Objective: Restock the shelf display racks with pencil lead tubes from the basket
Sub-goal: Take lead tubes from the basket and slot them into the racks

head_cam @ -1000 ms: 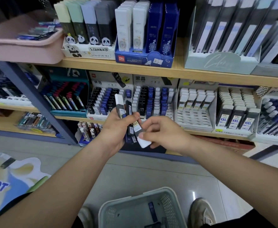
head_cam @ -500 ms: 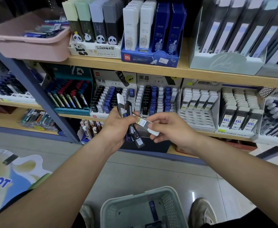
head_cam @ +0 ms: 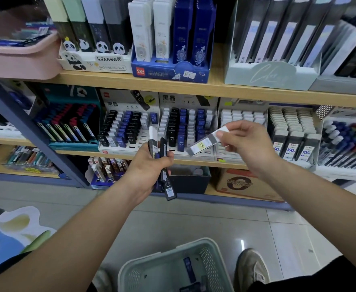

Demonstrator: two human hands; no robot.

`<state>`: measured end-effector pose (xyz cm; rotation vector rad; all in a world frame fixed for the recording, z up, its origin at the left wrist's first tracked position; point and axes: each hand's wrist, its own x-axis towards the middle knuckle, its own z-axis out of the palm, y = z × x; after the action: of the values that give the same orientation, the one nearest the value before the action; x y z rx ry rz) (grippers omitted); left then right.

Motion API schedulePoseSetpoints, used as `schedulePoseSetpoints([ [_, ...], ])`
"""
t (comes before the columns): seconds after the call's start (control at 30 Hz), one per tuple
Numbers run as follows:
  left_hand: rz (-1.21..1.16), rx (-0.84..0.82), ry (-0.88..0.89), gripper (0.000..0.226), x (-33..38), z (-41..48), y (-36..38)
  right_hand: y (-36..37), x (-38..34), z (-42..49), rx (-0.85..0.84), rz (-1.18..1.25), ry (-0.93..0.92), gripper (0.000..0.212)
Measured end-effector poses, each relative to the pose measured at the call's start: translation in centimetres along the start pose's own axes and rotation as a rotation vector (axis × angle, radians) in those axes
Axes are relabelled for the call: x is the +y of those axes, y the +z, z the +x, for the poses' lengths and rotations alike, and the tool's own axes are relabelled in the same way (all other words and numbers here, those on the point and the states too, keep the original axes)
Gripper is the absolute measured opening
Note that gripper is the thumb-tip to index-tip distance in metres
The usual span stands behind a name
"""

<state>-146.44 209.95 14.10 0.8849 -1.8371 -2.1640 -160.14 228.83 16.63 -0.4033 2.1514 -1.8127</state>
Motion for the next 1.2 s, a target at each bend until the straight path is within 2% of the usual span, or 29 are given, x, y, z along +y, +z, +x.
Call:
schedulePoseSetpoints([
  [0.23, 0.03, -0.051, -0.017, 0.029, -0.4, 0.5, 1.0, -6.1, 2.3, 3.7, 0.132, -0.644, -0.257, 0.002],
  [0.33, 0.02, -0.072, -0.044, 0.031, -0.5, 0.7, 1.0, -6.9, 3.7, 5.8, 0.165, -0.793, -0.29, 0.016],
  [0.93, -0.02, -0.12, -0.038, 0.026, 0.0, 0.6, 0.9, -8.2, 4.3, 7.3, 0.157, -0.924, -0.337, 0.02],
  [1.07, -0.018, -0.12, -0.037, 0.026, 0.0, 0.4, 0.9, -7.6, 4.9, 7.7, 0.11, -1.047, -0.443, 0.024],
  [1.2, -0.024, -0.116, -0.043, 0.025, 0.0, 0.3, 1.0, -6.8, 4.8, 8.3, 0.157, -1.028, -0.497, 0.025],
])
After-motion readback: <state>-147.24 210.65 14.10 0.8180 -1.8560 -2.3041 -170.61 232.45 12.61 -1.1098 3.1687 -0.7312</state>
